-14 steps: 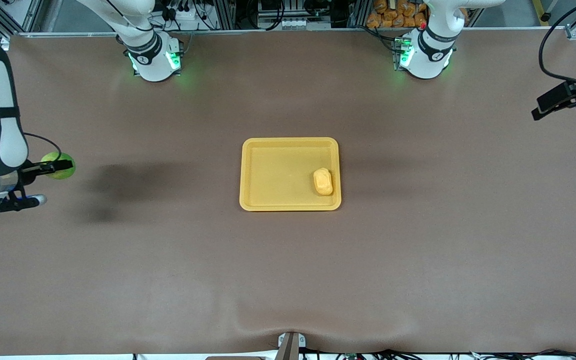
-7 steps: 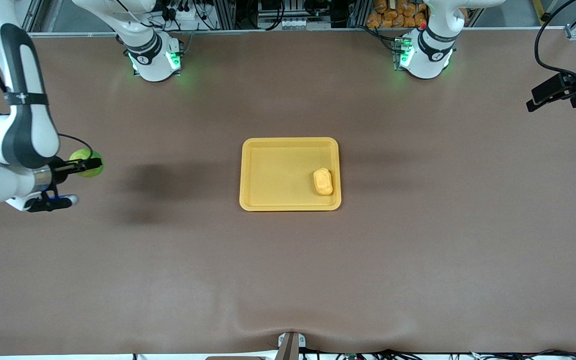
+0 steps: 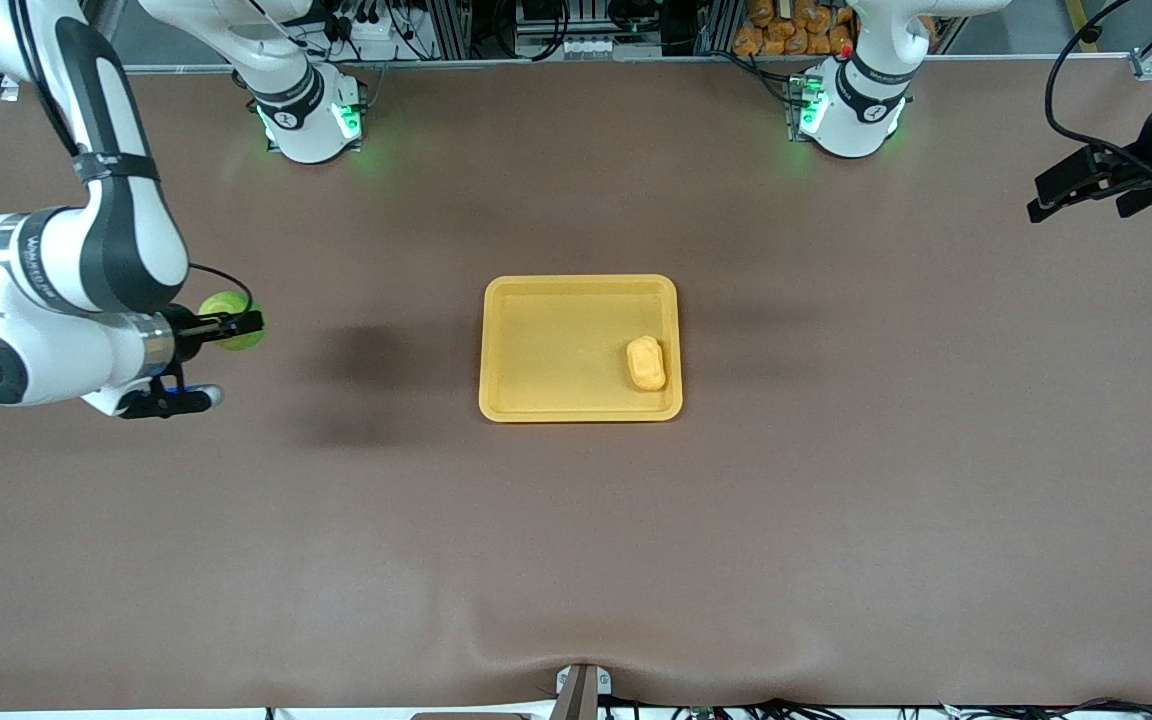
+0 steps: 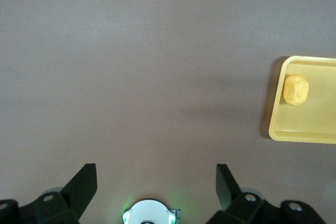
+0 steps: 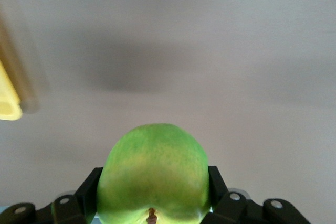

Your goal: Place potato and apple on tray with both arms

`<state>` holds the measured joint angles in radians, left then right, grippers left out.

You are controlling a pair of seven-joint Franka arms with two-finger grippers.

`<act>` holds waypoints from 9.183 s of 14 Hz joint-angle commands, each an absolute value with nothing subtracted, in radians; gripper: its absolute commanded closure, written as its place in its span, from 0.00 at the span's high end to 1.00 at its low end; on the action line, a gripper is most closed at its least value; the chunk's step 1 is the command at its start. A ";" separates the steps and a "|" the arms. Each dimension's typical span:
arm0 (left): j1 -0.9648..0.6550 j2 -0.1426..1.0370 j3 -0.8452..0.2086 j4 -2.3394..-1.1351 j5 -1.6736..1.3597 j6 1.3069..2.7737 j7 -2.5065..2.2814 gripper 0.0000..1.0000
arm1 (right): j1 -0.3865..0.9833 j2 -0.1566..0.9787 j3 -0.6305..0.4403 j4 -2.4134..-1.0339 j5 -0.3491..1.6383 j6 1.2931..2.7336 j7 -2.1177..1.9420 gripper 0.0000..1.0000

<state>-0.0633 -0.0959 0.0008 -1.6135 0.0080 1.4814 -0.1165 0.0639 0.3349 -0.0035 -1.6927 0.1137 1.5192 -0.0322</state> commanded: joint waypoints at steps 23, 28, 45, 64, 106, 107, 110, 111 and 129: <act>-0.035 -0.120 -0.049 -1.687 0.014 1.532 -0.176 1.00 | 0.551 0.411 -0.012 -1.766 0.287 1.954 0.643 0.00; -0.035 -0.110 -0.049 -1.684 0.014 1.532 -0.176 1.00 | 0.600 0.449 -0.014 -1.827 0.342 2.129 0.678 0.00; -0.034 -0.101 -0.046 -1.681 0.015 1.528 -0.163 1.00 | 0.678 0.591 -0.014 -1.810 0.347 2.318 0.802 1.00; -0.034 -0.106 -0.046 -1.681 0.023 1.525 -0.158 1.00 | 0.540 0.469 -0.037 -1.553 0.333 1.803 0.801 1.00; -0.032 -0.132 -0.046 -1.620 0.083 1.417 -0.110 1.00 | 0.074 0.220 -0.041 -1.199 0.023 1.259 0.095 1.00; -0.032 -0.132 -0.046 -1.620 0.083 1.417 -0.110 1.00 | 0.068 0.198 -0.041 -1.216 0.023 1.259 0.080 1.00; -0.034 -0.132 -0.046 -1.621 0.083 1.417 -0.110 1.00 | 0.034 0.146 -0.041 -1.281 0.023 1.264 0.029 1.00; -0.034 -0.133 -0.046 -1.621 0.083 1.416 -0.110 1.00 | 0.028 0.129 -0.041 -1.302 0.023 1.266 0.015 1.00; -0.032 -0.117 -0.043 -1.605 0.078 1.428 -0.107 1.00 | 0.026 -0.100 -0.040 -1.640 -0.014 1.448 -0.034 1.00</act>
<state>-0.0387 -0.1066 -0.0413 -1.6045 0.0759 1.4257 -0.1223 0.0404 -0.0773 -0.0512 -1.6223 -0.0043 1.4395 -0.0178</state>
